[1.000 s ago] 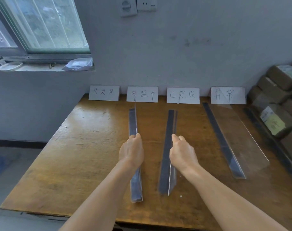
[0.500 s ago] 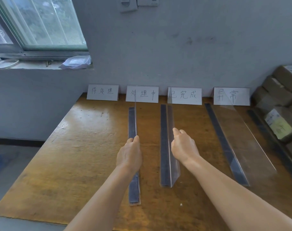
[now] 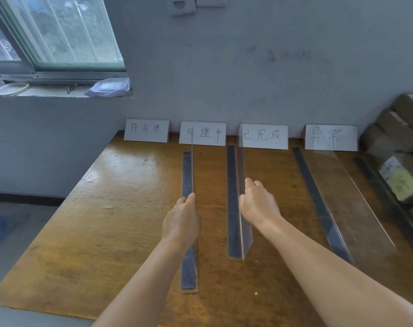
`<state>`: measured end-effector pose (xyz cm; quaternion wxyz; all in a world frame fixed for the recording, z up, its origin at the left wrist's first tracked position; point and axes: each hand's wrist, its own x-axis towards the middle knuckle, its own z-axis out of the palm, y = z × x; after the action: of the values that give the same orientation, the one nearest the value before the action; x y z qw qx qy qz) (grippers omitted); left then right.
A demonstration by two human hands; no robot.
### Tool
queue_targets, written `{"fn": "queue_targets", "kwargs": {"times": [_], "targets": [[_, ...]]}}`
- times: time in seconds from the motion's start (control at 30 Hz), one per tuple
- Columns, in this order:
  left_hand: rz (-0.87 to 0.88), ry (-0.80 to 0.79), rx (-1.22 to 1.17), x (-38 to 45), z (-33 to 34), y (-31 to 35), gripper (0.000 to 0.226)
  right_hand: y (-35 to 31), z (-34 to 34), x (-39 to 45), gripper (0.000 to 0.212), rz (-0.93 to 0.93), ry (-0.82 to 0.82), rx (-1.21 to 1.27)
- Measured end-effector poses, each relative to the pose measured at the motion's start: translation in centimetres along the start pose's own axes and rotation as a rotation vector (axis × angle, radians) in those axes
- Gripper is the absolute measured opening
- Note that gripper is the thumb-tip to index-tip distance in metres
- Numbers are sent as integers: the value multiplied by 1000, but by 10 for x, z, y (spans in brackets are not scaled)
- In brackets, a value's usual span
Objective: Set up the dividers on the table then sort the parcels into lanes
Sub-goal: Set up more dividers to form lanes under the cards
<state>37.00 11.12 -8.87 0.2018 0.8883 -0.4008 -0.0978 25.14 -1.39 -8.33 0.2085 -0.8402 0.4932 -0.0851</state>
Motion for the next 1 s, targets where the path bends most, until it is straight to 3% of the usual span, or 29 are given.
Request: {"fn": "queue_targets", "kwargs": {"times": [0.57, 1.0], "targets": [[-6, -1, 20, 2, 3, 1, 48, 7, -3, -8, 64, 41, 3, 4], [27, -24, 1, -3, 2, -5, 49, 8, -1, -9, 60, -24, 49, -61]]}}
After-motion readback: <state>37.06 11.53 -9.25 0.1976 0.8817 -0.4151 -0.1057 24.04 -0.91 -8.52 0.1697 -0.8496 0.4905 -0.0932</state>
